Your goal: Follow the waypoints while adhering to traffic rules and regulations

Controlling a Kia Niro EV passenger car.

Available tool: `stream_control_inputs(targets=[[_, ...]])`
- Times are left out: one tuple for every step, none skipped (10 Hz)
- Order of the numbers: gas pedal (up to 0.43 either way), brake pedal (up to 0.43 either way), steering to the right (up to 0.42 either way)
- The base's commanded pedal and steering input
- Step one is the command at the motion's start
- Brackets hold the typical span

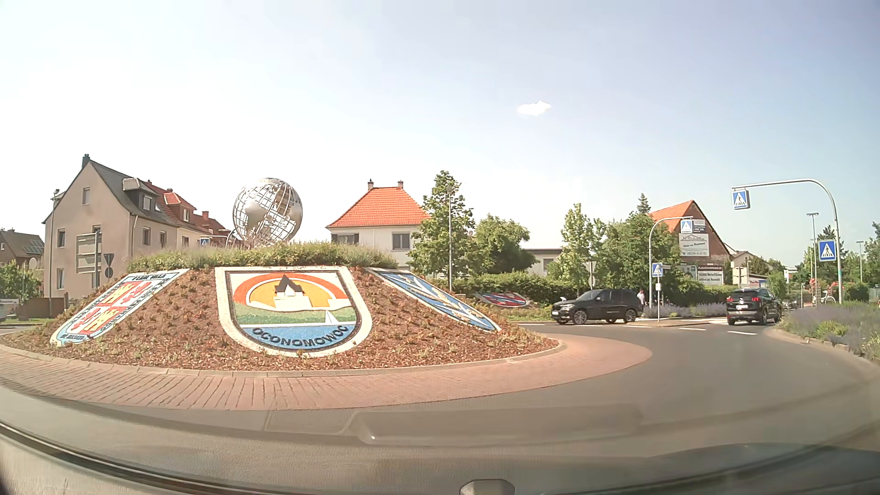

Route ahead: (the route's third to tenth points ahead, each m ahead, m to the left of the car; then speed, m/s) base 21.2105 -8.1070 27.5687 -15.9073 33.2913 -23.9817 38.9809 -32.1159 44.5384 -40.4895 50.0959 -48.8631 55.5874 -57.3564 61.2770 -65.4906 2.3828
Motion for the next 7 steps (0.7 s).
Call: stream_control_inputs(targets=[[0.350,0.000,0.298],[0.350,0.000,0.319],[0.350,0.000,0.340],[0.350,0.000,0.356],[0.350,0.000,0.376],[0.350,0.000,0.391],[0.339,0.000,0.396]])
